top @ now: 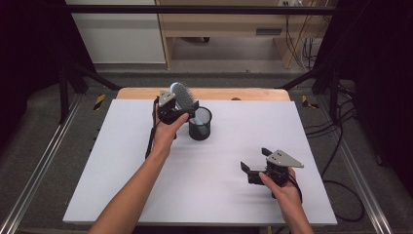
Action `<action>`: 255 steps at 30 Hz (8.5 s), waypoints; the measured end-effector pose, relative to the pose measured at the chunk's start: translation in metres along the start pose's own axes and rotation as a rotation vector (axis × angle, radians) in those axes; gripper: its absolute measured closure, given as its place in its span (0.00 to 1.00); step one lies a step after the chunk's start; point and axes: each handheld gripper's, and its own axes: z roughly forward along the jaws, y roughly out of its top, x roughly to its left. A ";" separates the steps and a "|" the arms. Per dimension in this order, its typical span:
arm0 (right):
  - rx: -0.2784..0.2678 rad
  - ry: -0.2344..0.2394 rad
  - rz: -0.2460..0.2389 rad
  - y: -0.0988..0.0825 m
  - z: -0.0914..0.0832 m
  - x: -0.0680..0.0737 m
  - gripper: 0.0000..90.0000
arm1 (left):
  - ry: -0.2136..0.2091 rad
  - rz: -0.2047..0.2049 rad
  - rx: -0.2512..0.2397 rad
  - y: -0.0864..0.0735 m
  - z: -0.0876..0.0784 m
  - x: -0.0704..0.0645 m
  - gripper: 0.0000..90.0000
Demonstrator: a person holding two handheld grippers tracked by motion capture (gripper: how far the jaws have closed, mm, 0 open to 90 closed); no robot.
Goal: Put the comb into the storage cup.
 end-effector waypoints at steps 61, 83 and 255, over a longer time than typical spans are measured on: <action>0.000 0.010 -0.004 -0.001 -0.001 -0.003 0.05 | 0.007 0.065 0.013 -0.005 -0.035 -0.003 0.03; -0.007 0.006 0.094 0.004 -0.010 -0.004 0.06 | 0.044 0.032 -0.028 -0.006 -0.082 0.014 0.03; 0.015 0.034 -0.015 0.001 -0.002 0.010 0.04 | 0.112 0.114 -0.150 0.008 -0.242 0.089 0.01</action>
